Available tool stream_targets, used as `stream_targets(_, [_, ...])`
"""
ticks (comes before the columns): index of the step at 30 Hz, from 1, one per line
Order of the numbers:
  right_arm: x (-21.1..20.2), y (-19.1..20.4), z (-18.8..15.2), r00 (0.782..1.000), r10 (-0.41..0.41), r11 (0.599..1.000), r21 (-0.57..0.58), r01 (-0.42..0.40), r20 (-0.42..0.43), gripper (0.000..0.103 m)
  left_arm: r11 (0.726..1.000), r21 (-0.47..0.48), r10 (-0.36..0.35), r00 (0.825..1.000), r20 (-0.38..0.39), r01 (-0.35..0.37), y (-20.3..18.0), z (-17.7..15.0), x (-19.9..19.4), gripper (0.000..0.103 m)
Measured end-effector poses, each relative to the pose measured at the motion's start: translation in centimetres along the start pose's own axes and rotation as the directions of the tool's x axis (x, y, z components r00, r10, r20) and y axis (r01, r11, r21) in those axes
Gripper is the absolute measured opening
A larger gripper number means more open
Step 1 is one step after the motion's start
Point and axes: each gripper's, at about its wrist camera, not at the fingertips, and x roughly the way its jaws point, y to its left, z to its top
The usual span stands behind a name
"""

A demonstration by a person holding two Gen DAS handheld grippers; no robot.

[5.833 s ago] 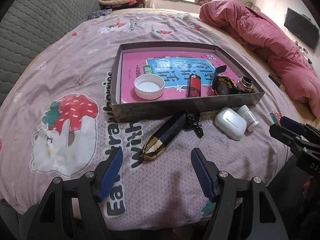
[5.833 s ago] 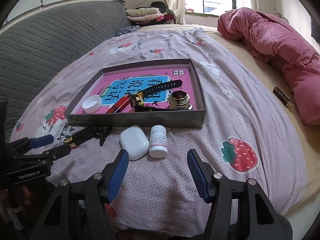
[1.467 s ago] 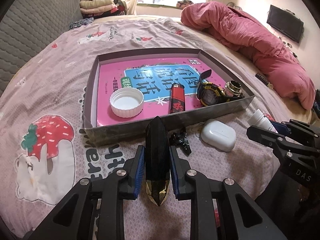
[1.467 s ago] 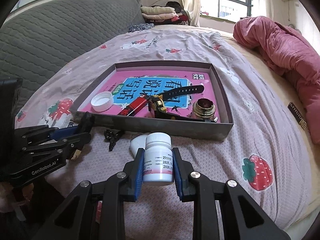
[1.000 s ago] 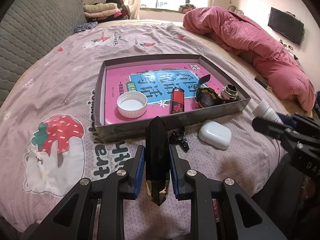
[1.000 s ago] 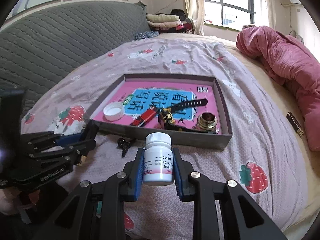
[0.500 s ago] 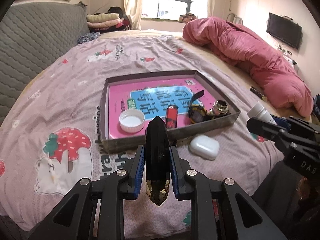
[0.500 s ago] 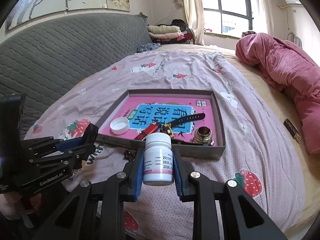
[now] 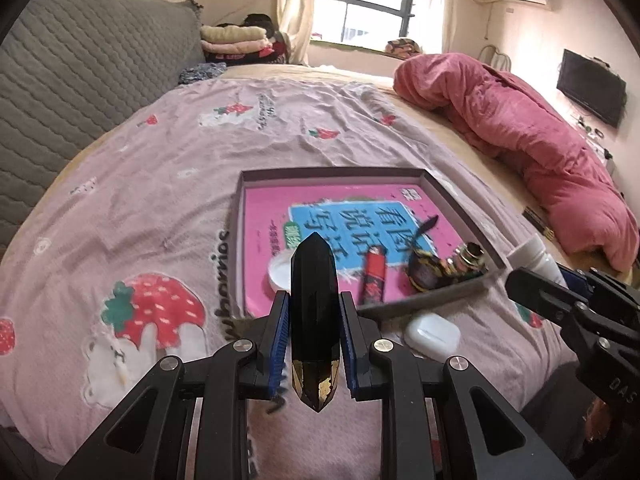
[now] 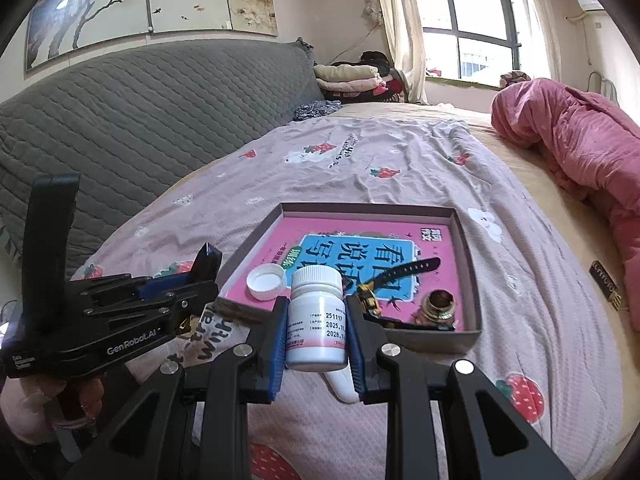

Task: Organize rigid objects
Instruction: 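Lift and carry the pen with the left gripper toward the tray while the right carries the pill bottle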

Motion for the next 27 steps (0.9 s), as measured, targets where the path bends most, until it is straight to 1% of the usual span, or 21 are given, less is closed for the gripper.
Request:
stream_targets(5, [0.9,0.0,1.2,1.000,0.015,1.000,0.013,-0.016,0.014,0.027,0.999,-0.014,0.038,0.999,0.003,-0.038,1.0,1.0,1.4,0.024])
stream_targets(12, [3.1,0.1,2.3,1.000,0.024,0.999,0.022,-0.024,0.011,0.027,0.998,-0.023,0.063,0.998,-0.008,-0.064,2.0,1.5,3.6,0.024])
stream_targets(20, [5.5,0.8,2.9,1.000,0.027,0.999,0.019,-0.027,-0.003,0.027,0.998,-0.037,0.048,0.998,-0.028,-0.049,3.1,1.2,6.1,0.024])
stream_targets(23, [6.5,0.9,2.9,1.000,0.023,1.000,0.020,-0.023,-0.017,0.027,0.998,-0.012,0.068,0.997,-0.035,-0.069,3.1,1.0,6.6,0.023])
stream_targets(27, [7.9,0.8,2.8,0.999,0.013,1.000,0.026,-0.012,-0.035,0.027,0.999,-0.021,0.048,0.998,-0.032,-0.048,3.5,1.0,7.0,0.023])
